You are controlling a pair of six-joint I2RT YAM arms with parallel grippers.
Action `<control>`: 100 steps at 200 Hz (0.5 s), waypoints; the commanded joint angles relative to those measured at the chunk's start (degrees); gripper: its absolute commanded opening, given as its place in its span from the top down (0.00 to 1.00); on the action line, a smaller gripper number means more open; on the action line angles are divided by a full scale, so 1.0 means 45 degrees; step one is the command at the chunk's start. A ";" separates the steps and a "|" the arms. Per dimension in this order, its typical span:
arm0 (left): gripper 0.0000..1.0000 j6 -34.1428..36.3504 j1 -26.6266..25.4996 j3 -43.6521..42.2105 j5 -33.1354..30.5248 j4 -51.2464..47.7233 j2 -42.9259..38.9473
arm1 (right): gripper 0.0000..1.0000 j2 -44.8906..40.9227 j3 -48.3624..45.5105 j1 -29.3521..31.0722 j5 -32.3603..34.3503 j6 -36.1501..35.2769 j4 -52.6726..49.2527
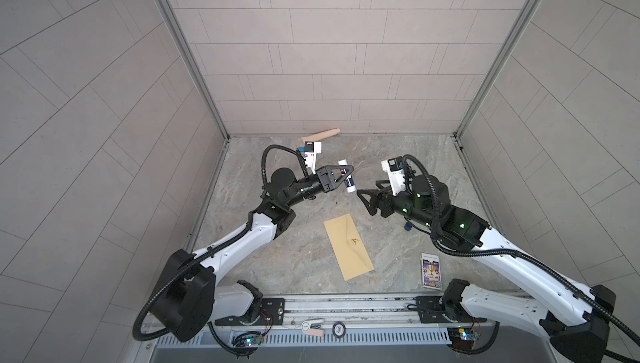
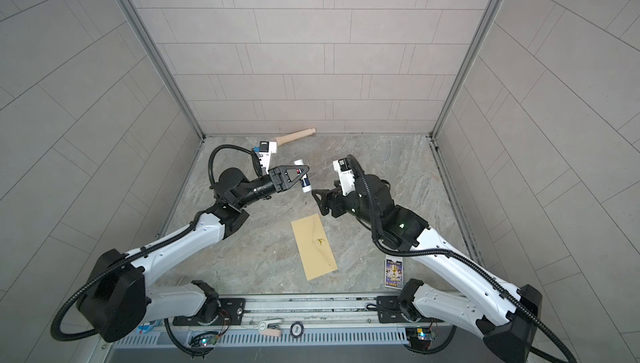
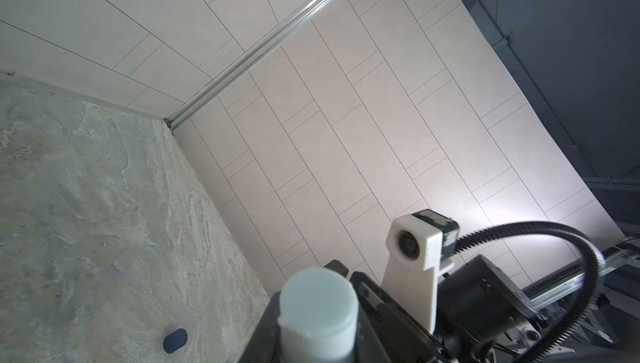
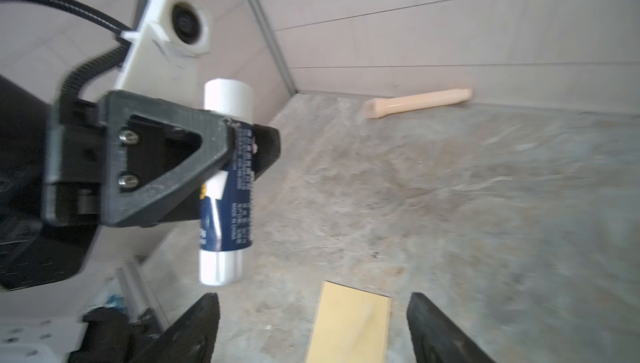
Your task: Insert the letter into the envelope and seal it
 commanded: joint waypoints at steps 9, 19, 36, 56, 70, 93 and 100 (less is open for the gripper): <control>1.00 -0.0369 0.0007 0.0390 0.0993 0.1312 0.0013 | 0.12 0.1082 -0.1141 -0.0769 -0.6575 0.3332 0.6071; 1.00 -0.0482 -0.0010 0.0370 0.1110 0.1562 0.0064 | 0.13 0.1277 -0.1362 -0.1005 -0.6929 0.3812 0.6843; 1.00 -0.0655 -0.0054 0.0298 0.1050 0.1772 0.0083 | 0.21 0.1655 -0.1288 -0.1048 -0.7308 0.4121 0.7433; 1.00 -0.0777 -0.0146 0.0242 0.1072 0.1959 0.0108 | 0.29 0.1828 -0.1167 -0.1086 -0.7422 0.4126 0.7590; 1.00 -0.0801 -0.0164 0.0143 0.1021 0.2037 0.0065 | 0.35 0.1809 -0.1038 -0.1112 -0.7417 0.4032 0.7437; 1.00 -0.0823 -0.0167 0.0007 0.0943 0.2055 -0.0028 | 0.50 0.1694 -0.0802 -0.1109 -0.7396 0.3751 0.6905; 1.00 -0.0826 -0.0169 -0.0019 0.0901 0.2020 -0.0046 | 0.57 0.1692 -0.0756 -0.1092 -0.7415 0.3737 0.6818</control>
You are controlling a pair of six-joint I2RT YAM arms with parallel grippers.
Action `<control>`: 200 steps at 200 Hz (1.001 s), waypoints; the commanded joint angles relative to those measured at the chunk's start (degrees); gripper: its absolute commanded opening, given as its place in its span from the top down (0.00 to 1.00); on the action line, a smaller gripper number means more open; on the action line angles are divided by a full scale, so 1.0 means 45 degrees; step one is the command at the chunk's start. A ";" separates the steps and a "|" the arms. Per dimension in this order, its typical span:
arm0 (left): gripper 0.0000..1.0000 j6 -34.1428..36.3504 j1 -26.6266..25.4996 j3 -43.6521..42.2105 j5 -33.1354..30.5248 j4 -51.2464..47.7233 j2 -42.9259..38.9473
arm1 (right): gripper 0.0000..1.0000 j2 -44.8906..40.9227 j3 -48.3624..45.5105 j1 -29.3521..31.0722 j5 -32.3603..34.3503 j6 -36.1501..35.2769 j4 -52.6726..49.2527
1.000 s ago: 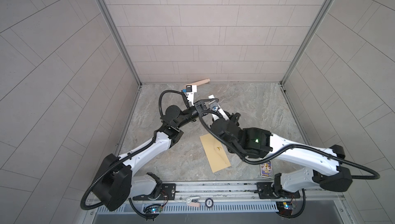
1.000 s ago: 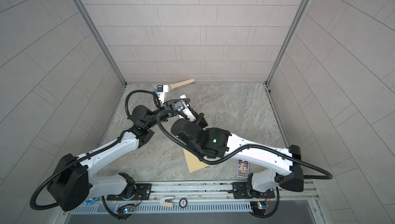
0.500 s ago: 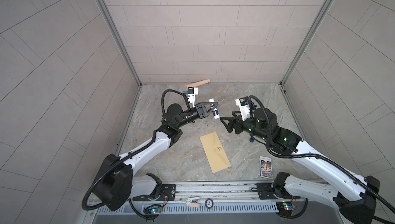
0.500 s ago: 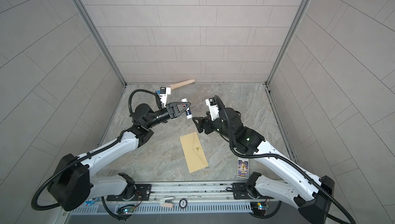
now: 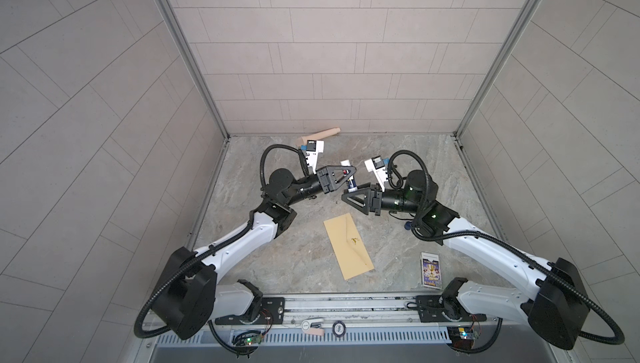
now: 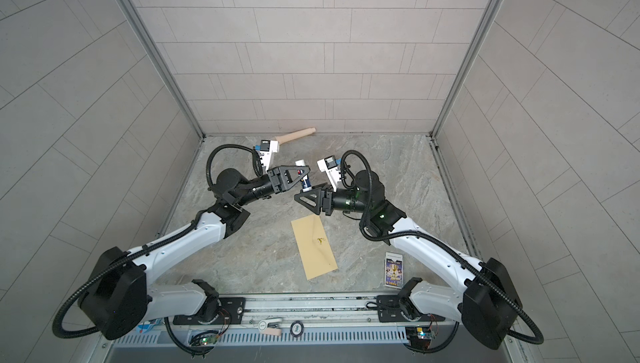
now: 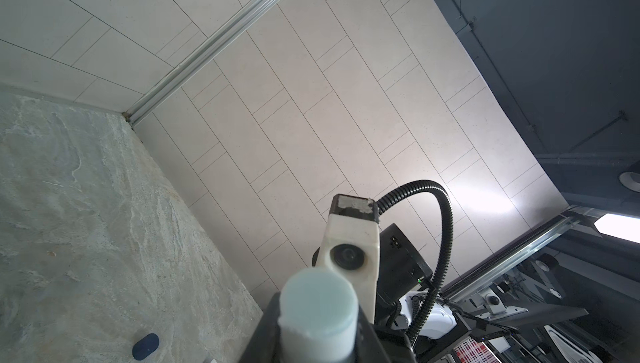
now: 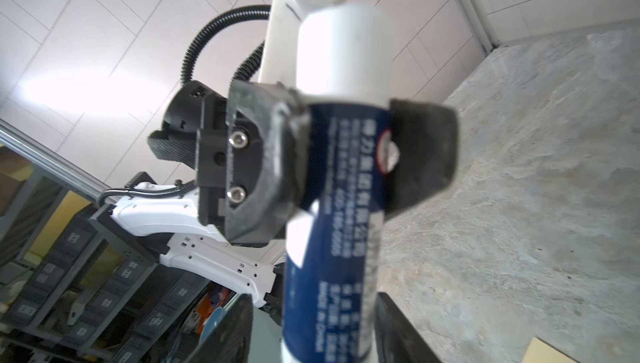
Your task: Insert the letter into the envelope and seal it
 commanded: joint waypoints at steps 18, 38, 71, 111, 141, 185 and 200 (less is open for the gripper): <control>1.00 -0.0132 -0.0065 0.0035 0.0123 0.0649 -0.0161 | 0.80 -0.0396 0.0685 -0.0033 -0.0300 -0.0510 -0.0611; 1.00 0.0167 -0.0104 0.0036 0.0117 0.0312 -0.0155 | 0.91 -0.0735 0.1929 0.0233 0.0735 -0.2270 -0.4126; 1.00 0.1592 -0.0182 0.0004 -0.0314 -0.1519 -0.0403 | 0.96 -0.0657 0.4471 0.3141 0.8934 -0.5599 -1.0184; 1.00 0.1628 -0.0226 -0.0079 -0.0717 -0.1107 -0.0196 | 1.00 0.0466 0.5297 0.7378 1.9083 -0.5200 -1.1065; 1.00 0.1868 -0.0221 -0.0226 -0.0924 -0.1332 -0.0417 | 0.94 0.0434 0.5239 0.8172 2.0964 -0.4343 -1.1235; 1.00 0.4078 -0.0197 -0.0187 0.0312 -0.2309 -0.0459 | 0.56 -0.3117 0.3334 0.4263 1.0537 -0.4631 -1.1031; 1.00 0.6703 -0.0548 -0.0089 0.0572 -0.4338 -0.0927 | 0.47 -0.3926 0.3149 0.1989 0.7434 -0.3892 -1.1357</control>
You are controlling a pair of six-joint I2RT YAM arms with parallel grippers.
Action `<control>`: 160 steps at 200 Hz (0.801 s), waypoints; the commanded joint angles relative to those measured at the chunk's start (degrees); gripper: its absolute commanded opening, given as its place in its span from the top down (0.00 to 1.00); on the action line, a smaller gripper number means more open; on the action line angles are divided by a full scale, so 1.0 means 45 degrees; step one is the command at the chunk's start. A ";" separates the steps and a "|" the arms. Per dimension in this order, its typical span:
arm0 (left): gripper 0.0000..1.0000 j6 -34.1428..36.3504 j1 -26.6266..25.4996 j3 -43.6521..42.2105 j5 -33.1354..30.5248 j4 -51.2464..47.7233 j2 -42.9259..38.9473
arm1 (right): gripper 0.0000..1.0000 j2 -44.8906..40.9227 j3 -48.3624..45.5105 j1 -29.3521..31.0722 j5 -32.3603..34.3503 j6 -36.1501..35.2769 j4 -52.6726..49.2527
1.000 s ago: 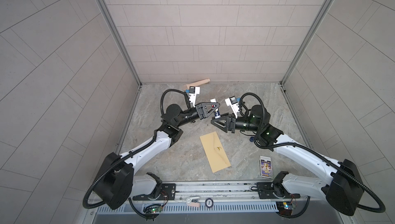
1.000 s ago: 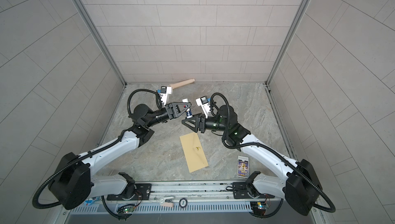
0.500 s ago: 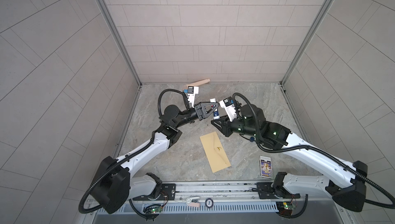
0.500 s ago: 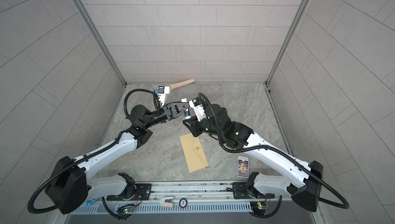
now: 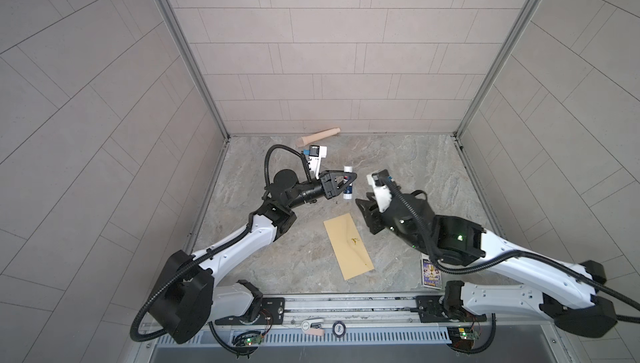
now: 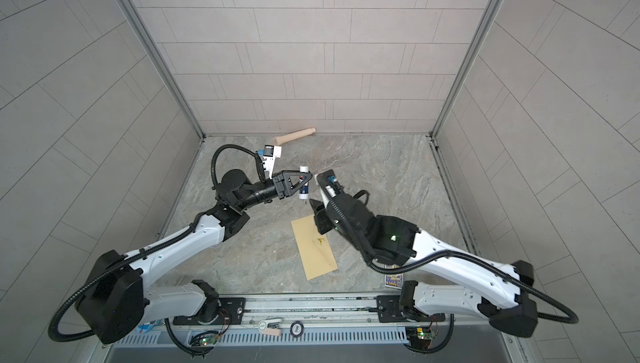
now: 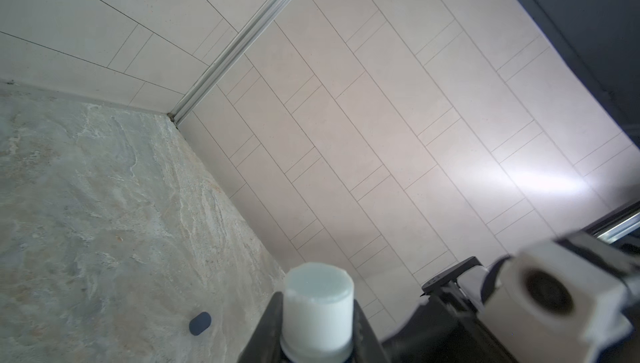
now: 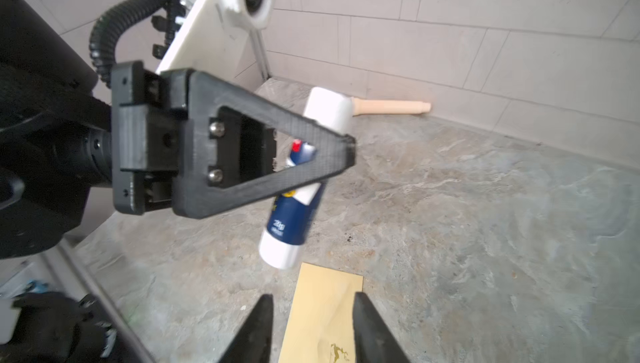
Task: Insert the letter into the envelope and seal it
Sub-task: 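Pass the glue stick to the left gripper while the right gripper releases it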
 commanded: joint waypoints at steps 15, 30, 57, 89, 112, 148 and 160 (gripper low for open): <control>1.00 0.6528 -0.1066 0.0176 0.0300 -0.4342 -0.1233 | 0.46 -0.1528 0.0310 -0.4102 -0.7037 0.1479 -0.1465; 1.00 0.9115 -0.1978 0.0081 -0.0620 -0.5767 -0.1685 | 0.44 -0.1073 0.0993 -0.4563 -0.7551 0.2014 -0.2283; 1.00 1.1663 -0.3103 -0.0460 -0.2220 -0.5795 -0.2163 | 0.42 0.0027 0.1314 -0.4565 -0.8528 0.3682 -0.2560; 1.00 1.3457 -0.3757 -0.0394 -0.3469 -0.6349 -0.2189 | 0.37 0.0675 0.1261 -0.4406 -0.9585 0.4692 -0.2395; 1.00 1.3943 -0.3869 0.0055 -0.3709 -0.7188 -0.1868 | 0.35 0.0734 0.1130 -0.3907 -0.9234 0.4750 -0.2484; 1.00 1.3961 -0.3889 0.0128 -0.3906 -0.7283 -0.1849 | 0.35 0.1131 0.1039 -0.3434 -0.8791 0.4727 -0.2698; 1.00 1.3881 -0.3879 0.0143 -0.3928 -0.7258 -0.1925 | 0.35 0.1398 0.1033 -0.3374 -0.8726 0.4600 -0.3075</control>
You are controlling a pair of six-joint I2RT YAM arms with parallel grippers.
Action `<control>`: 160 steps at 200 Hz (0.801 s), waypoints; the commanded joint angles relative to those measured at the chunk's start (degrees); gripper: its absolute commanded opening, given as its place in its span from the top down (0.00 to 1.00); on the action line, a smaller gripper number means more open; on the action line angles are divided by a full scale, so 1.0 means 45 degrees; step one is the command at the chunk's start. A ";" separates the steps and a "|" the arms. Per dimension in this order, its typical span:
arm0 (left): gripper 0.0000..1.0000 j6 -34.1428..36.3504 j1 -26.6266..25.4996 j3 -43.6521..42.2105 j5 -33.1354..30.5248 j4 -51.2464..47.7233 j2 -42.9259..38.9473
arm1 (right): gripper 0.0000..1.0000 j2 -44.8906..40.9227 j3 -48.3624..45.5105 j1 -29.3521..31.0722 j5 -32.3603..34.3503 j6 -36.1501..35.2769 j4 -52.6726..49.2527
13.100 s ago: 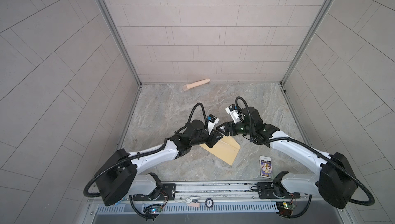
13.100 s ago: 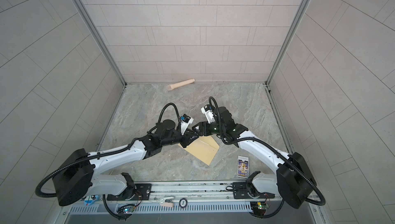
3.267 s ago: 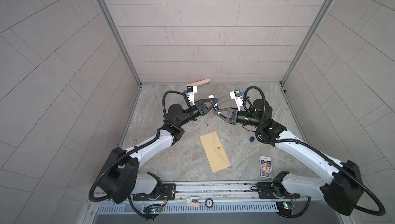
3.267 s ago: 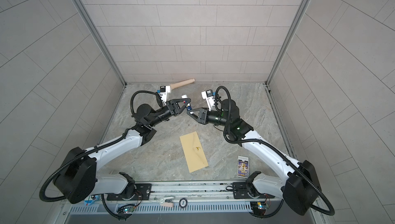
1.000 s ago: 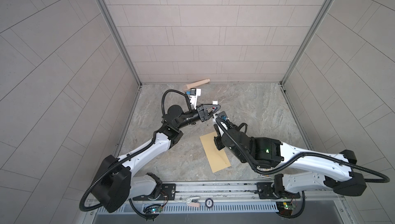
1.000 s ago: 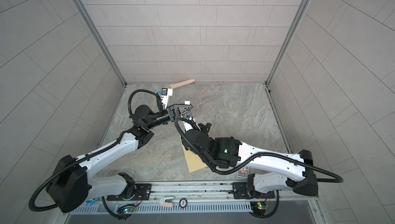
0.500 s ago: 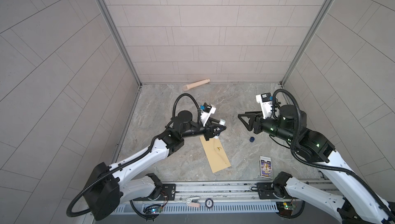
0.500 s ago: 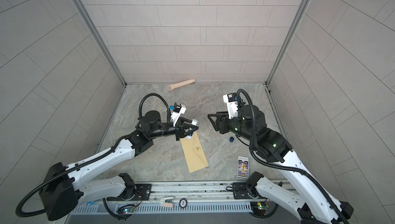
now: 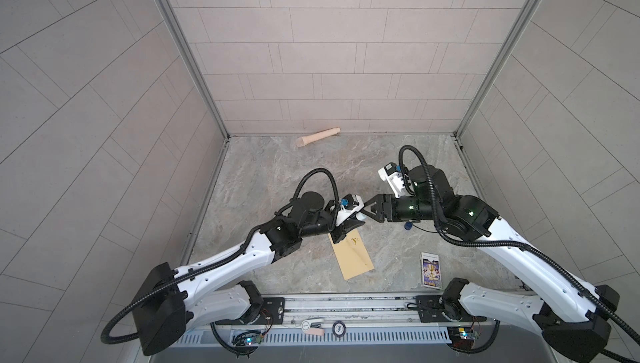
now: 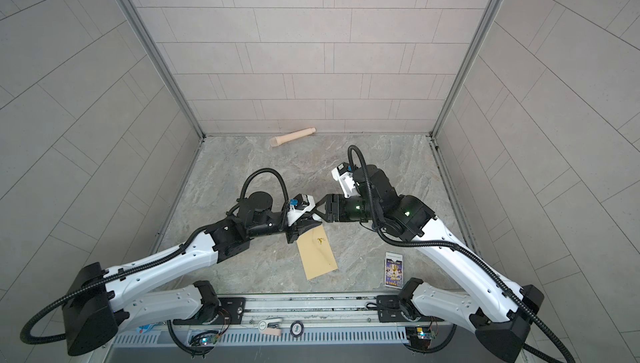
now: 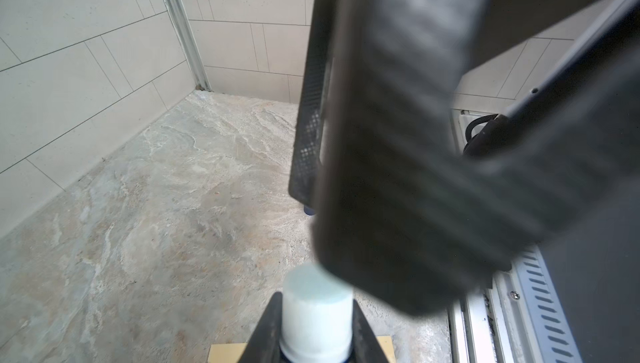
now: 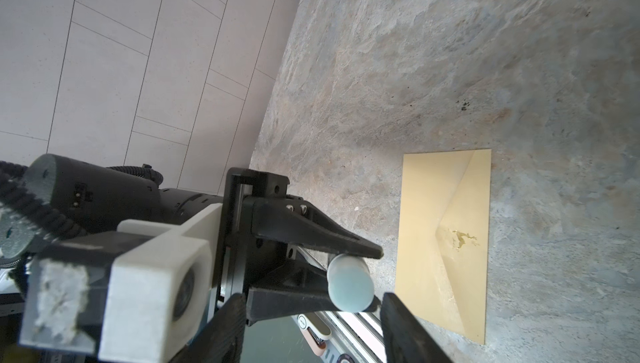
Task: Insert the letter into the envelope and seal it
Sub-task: 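Pass the glue stick to the left gripper while the right gripper releases it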
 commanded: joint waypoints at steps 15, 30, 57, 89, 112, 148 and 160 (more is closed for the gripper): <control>1.00 0.0576 -0.0076 0.0557 -0.0305 -0.0017 -0.0272 | 0.35 0.0570 -0.0046 0.0159 0.0266 -0.0012 -0.0852; 1.00 0.0567 -0.0101 0.0579 -0.0310 0.0024 -0.0293 | 0.35 0.0730 -0.0198 0.0180 0.0227 0.0100 -0.0503; 1.00 0.0489 -0.0183 0.0667 -0.0273 0.0077 -0.0254 | 0.42 0.1041 -0.0358 0.0202 0.0253 0.0502 0.0214; 1.00 0.0528 -0.0291 0.0738 -0.0339 0.0092 -0.0136 | 0.51 0.1631 -0.0240 0.0487 0.0289 0.0757 0.0526; 1.00 0.0576 -0.0403 0.0865 -0.0377 0.0068 -0.0091 | 0.62 0.2179 -0.0034 0.0683 0.0247 0.0838 0.0437; 0.79 0.0648 -0.0433 0.0967 -0.0813 -0.0653 -0.0056 | 0.86 0.2413 0.0608 0.0608 0.0213 0.0048 -0.0352; 0.55 0.0476 -0.0428 0.0802 -0.0933 -0.1008 -0.0226 | 0.90 0.2273 0.0592 0.0355 0.0090 -0.0330 -0.0550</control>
